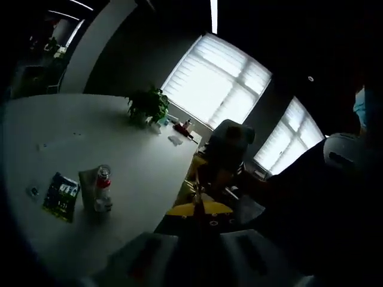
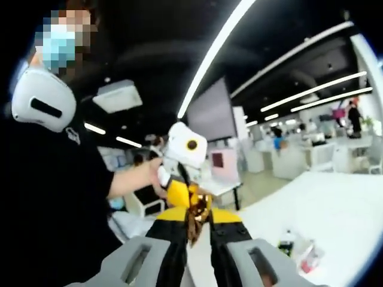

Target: Arrange the skincare products in the storage area until every visible bottle or jar stands upright without overlapping.

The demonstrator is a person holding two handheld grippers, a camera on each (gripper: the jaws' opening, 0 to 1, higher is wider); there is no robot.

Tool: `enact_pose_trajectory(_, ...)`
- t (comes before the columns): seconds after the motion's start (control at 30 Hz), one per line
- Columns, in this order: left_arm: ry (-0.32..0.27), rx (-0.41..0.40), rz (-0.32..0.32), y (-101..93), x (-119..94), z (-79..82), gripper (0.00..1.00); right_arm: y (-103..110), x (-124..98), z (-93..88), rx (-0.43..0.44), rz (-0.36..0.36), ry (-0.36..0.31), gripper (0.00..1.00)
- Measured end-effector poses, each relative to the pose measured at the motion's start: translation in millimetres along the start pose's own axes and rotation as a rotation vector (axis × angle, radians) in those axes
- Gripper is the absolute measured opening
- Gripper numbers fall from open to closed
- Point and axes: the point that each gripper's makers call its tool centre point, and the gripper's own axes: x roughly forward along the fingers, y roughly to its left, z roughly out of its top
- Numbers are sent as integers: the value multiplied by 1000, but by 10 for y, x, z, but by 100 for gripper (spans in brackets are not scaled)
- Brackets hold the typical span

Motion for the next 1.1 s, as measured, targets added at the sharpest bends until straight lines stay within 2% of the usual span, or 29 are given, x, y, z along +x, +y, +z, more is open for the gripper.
enact_pose_trajectory(0.13, 3, -2, -3, -20, -33, -22, 4, 29, 14, -21, 2, 8, 2, 0)
enact_pose_trajectory(0.33, -10, -9, -4, -31, -67, -26, 4, 99, 21, 31, 3, 45, -42, 0)
enact_pose_trajectory(0.47, -24, 40, -12, -69, -76, -51, 4, 126, 25, 29, 24, 57, -60, 0)
enact_pose_trajectory(0.63, -55, 67, -8, 16, -109, -56, 4, 81, 48, 61, 83, 41, -106, 0)
enact_pose_trajectory(0.7, -102, 64, 4, 58, -108, -36, 4, 64, 52, 75, 94, 33, -120, 0)
enact_pose_trajectory(0.73, -143, 52, 9, 84, -116, -10, 4, 46, 52, 90, 106, 28, -135, 0)
enact_pose_trajectory(0.87, -245, -6, 4, 120, -143, 32, 4, -4, 45, 103, 143, 13, -161, 0)
enact_pose_trajectory(0.93, -281, -23, 11, 142, -155, 36, 3, -27, 53, 89, 153, 4, -162, 0)
enact_pose_trajectory(0.97, -280, -16, 9, 143, -157, 13, 2, -32, 60, 80, 157, 3, -160, 0)
enact_pose_trajectory(1.1, -322, -79, 54, 251, -175, -18, 2, -70, 109, 5, 173, -16, -148, 0)
